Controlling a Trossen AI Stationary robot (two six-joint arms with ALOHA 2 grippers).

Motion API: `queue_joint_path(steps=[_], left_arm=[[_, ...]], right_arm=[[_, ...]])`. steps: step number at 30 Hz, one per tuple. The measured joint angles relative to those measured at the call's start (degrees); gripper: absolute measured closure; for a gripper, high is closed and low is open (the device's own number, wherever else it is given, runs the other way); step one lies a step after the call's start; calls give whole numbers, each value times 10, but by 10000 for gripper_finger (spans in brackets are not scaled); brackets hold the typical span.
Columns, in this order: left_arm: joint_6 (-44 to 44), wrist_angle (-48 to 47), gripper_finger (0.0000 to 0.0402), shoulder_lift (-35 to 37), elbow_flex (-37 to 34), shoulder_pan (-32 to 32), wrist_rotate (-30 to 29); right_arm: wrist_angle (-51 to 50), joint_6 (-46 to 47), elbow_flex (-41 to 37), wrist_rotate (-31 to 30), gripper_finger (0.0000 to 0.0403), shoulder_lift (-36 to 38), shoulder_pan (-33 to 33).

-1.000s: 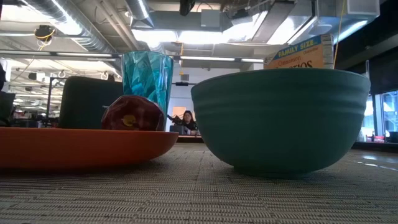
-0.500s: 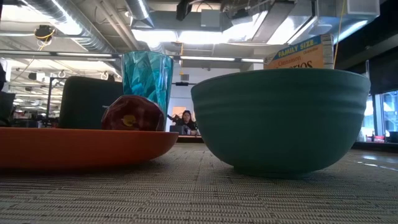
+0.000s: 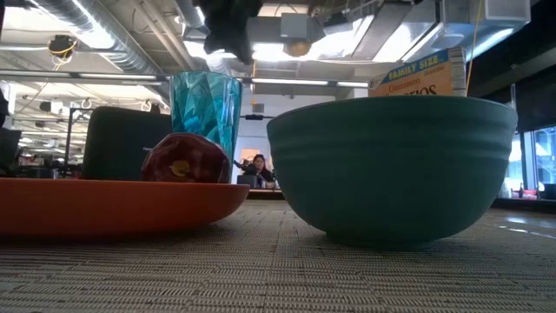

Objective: Arrange a breakfast setting
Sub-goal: Put the spoon in the cup

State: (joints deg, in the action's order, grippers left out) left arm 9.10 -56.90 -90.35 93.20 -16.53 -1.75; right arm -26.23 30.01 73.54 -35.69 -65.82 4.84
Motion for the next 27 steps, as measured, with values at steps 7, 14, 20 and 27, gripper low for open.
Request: queue_joint_path(steps=[7, 14, 20, 27], left_arm=[[-298, -8, 385, -1, 8, 12, -210], [-639, 136, 383, -41, 8, 40, -307], [-886, 215, 384, -113, 7, 44, -370], [-986, 235, 385, -179, 7, 45, -382]], right_arm=[[-1, 15, 0, 7, 154, 0, 0], [-1, 15, 0, 3, 153, 0, 0], [-1, 41, 0, 8, 153, 8, 0], [-8, 68, 0, 7, 153, 31, 0]])
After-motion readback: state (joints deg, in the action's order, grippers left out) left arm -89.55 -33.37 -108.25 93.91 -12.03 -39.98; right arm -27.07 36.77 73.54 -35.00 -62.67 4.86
